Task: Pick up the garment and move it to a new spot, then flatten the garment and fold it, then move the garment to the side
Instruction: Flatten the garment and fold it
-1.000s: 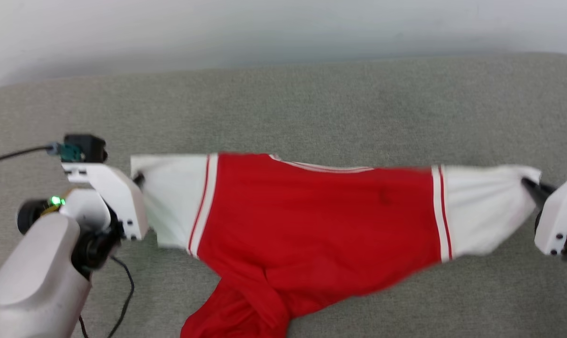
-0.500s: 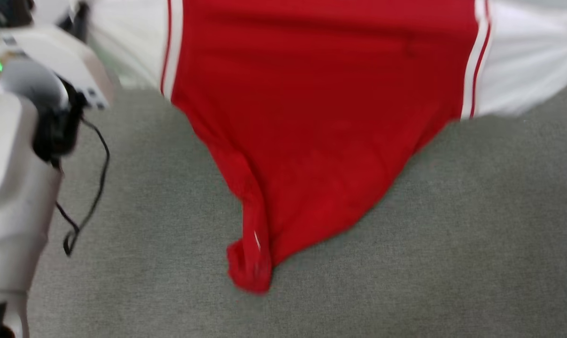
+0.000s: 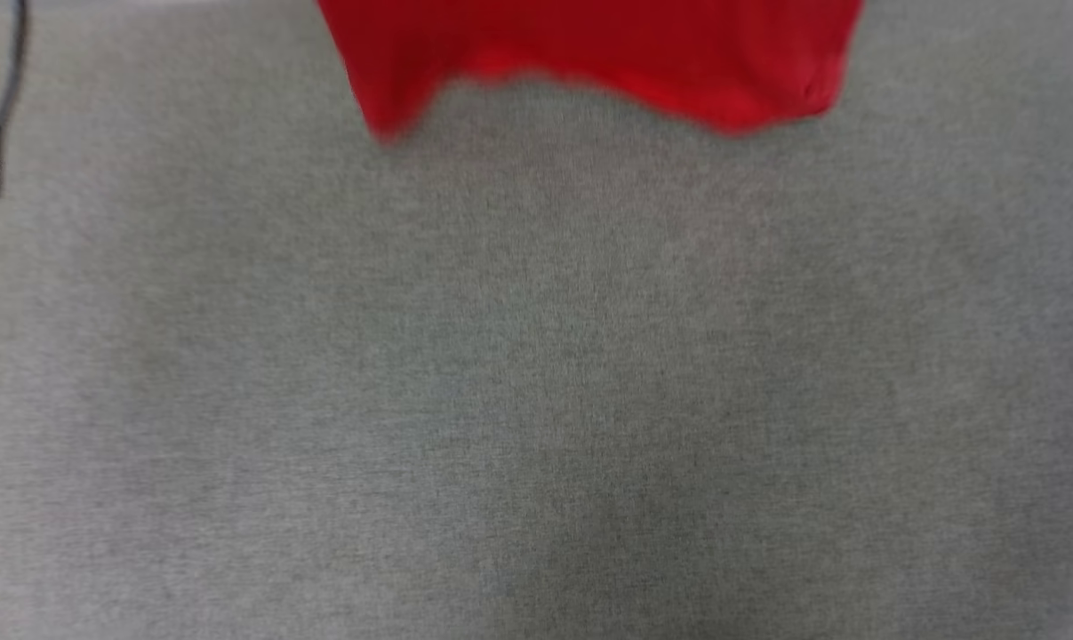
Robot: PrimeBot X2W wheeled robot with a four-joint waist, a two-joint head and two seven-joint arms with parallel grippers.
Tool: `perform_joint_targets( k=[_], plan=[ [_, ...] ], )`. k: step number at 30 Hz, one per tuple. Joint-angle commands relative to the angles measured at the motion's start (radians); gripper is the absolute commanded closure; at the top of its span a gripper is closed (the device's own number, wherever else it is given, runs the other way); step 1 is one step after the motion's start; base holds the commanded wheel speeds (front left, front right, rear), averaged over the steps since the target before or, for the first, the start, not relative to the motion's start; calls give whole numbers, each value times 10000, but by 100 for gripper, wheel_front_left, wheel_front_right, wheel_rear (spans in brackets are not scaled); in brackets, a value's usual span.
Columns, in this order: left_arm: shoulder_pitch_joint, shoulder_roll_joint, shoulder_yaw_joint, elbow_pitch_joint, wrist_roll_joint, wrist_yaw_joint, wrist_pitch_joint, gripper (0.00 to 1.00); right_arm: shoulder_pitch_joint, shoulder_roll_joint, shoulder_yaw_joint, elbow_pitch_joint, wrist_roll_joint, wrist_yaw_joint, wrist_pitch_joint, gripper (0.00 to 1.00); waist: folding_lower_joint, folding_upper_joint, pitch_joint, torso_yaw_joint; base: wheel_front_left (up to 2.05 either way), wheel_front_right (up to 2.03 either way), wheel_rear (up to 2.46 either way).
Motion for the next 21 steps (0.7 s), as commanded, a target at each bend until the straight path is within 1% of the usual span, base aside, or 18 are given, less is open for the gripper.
perform_joint_targets(
  k=[1, 6, 10, 16, 21],
  plan=[
    [-291, 156, 101, 68, 76, -27, -129, 100, -387, -23, 49, 89, -21, -17, -164, 100, -2, -1, 780, -149, 0, 0, 0],
    [-1451, 208, 272, 234, 105, -212, -707, 100, -1851, -44, 637, 574, -122, -16, -911, 100, -2, -1, 1635, -277, 0, 0, 0],
    [-1922, 185, 188, 478, 220, -330, -978, 100, -2547, 126, 1133, 1023, 94, -16, -1302, 100, -2, -1, 2180, -339, 0, 0, 0],
    [-1816, -79, 103, 1113, 136, -500, -1423, 100, -2807, 554, 1935, 1876, 505, -16, -1841, 100, -2, -1, 2692, -382, 0, 0, 0],
    [-1346, -329, 142, 1758, -121, -708, -1807, 100, -2545, 815, 2473, 2675, 920, -14, -2189, 100, -2, -1, 2761, -353, 0, 0, 0]
  ],
)
